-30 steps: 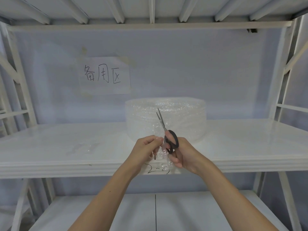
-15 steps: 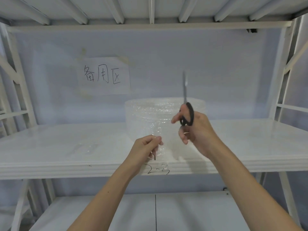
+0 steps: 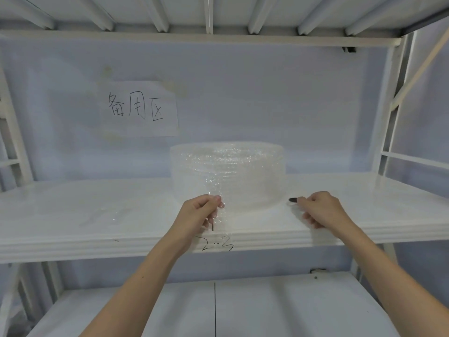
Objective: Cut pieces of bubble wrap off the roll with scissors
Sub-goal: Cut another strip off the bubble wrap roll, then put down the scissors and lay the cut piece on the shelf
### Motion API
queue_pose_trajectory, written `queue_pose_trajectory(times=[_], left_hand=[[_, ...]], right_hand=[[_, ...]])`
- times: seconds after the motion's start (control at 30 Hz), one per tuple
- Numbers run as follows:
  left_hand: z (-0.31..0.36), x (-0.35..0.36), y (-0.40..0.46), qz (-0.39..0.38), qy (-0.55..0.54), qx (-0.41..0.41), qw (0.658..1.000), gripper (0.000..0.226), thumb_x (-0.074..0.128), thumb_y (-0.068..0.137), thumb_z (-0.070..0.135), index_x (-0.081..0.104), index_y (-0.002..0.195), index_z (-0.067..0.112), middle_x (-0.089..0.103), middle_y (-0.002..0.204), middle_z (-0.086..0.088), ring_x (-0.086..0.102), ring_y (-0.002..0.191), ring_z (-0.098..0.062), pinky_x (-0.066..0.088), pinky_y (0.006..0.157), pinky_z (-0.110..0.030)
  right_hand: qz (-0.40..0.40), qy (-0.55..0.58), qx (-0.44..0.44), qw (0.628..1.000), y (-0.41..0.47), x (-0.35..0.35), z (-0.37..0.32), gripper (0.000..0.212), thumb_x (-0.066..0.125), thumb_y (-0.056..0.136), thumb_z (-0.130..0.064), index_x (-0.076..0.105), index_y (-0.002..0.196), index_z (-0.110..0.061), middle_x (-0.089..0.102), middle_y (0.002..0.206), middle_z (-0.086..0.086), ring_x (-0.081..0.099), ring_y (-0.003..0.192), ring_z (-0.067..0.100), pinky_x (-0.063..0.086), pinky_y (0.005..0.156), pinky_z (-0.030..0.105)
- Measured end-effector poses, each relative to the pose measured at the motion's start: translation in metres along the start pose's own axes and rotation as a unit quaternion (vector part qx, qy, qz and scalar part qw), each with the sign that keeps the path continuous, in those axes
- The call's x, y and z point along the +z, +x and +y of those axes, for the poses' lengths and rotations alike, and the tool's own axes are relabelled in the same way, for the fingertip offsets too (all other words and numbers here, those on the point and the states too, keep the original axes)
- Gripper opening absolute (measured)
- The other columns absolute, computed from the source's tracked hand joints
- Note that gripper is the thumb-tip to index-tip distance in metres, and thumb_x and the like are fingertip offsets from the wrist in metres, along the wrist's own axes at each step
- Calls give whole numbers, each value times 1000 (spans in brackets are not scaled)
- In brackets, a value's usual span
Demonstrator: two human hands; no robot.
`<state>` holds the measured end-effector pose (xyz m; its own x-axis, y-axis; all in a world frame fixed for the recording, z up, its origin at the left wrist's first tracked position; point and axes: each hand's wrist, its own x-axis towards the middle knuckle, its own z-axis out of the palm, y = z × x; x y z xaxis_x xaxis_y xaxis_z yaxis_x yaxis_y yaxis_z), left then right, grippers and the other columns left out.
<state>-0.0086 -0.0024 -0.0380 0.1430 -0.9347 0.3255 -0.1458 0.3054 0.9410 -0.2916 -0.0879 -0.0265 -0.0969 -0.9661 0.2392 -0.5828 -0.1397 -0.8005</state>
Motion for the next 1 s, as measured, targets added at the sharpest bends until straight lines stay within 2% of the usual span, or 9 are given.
queue_pose_trajectory(times=[0.13,0.2,0.3,0.4,0.47,0.6,0.7,0.8,1.0], left_hand=[[0,0,0,1,3,1,1000,27,58,98,26,70,78,12,51,57,10,45,48,-4,35,46,-13],[-1,-1,1,-1,5,3,1000,27,58,98,26,70,78,12,51,58,10,45,49,-5,36,48,-14],[-1,-2,2,-3,2,5,1000,27,59,98,26,71,78,12,52,58,10,46,50,-6,37,50,-15],[-2,-2,2,0,-3,2,1000,26,60,97,27,74,81,11,57,62,11,47,52,-6,38,50,-14],[0,-3,3,5,-5,-5,1000,24,61,96,27,76,84,13,62,66,15,48,52,-4,38,48,-13],[3,-8,5,-10,-29,-17,999,20,64,94,27,80,88,16,70,81,17,49,57,-7,42,55,-18],[5,-13,5,-26,-48,-15,998,18,65,94,24,81,88,19,70,89,10,49,62,-10,43,60,-23],[6,-20,2,-32,-76,-17,996,16,65,93,24,81,90,19,70,82,13,50,61,-8,45,62,-24],[3,-41,-4,-16,-94,-28,995,11,68,90,21,78,92,17,69,77,12,50,60,-9,45,61,-22]], right_hand=[[12,-161,-31,986,6,8,1,43,48,92,-39,41,59,-13,49,61,5,44,56,26,30,54,31],[1,-220,-36,975,11,11,4,44,50,92,-45,48,62,-13,55,72,5,50,62,25,31,54,30],[12,-238,-39,971,11,13,5,24,57,89,-41,61,84,-17,53,99,6,60,76,29,40,62,31],[72,-196,-79,975,-2,19,-3,20,52,93,-32,60,94,-14,46,103,3,57,77,30,40,67,33],[100,-108,-156,977,-17,28,-17,16,53,92,-27,62,89,-14,55,97,3,57,80,25,39,69,32],[8,64,-223,973,-53,56,-60,14,62,89,-18,70,79,-11,70,76,2,60,70,13,47,67,26],[-81,121,-233,961,-75,79,-88,11,67,88,-23,74,82,-16,74,80,-3,64,71,4,53,70,21],[-104,129,-215,962,-82,93,-103,9,69,87,-26,74,89,-19,74,86,-4,68,81,4,51,71,13],[-170,176,-148,958,-80,109,-116,15,72,82,-16,71,94,-6,75,74,7,69,64,16,60,75,34]])
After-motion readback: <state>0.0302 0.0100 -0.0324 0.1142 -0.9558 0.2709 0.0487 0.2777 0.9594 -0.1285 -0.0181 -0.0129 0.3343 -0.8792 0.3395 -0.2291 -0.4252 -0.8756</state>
